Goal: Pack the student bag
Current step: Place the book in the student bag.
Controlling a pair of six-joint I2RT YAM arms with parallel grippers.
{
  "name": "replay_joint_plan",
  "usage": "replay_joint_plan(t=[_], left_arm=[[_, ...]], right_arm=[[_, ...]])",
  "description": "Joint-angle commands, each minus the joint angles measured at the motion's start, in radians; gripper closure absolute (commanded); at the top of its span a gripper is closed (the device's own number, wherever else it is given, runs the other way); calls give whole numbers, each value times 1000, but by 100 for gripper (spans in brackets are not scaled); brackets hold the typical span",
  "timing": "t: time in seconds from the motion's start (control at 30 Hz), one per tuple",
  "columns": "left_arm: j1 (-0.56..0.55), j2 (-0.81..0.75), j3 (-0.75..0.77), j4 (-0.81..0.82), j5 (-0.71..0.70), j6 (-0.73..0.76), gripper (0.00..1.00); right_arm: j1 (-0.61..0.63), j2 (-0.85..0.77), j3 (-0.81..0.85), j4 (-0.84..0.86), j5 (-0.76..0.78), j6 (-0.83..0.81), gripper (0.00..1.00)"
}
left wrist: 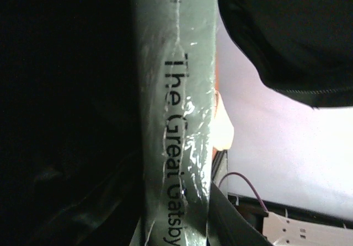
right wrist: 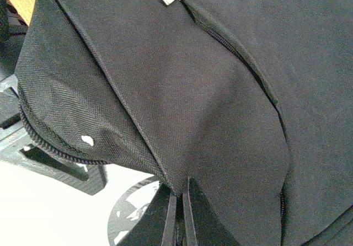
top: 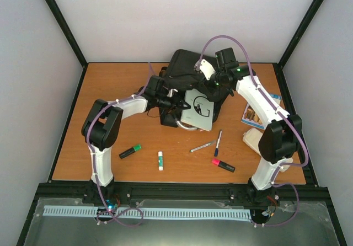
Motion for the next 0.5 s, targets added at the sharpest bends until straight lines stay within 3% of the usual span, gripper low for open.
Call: replay_joint_plan(t=[0.0,0.13,0.33,0.47], left_arm=[[11,-47,81,-116,-153,104,86],[11,-118,23,-159,-313,126,69],[10,-205,-6,-233,-443,187,41],[-4,-292,-27,-302,-516,267,34]], right_arm=[[9,-56,-8,58,-58,-10,97],[9,-45,-32,68,-43,-10,97],[9,-32,-40,75,-33,-9,97],[9,-25,-38,76,-30,-5,97]])
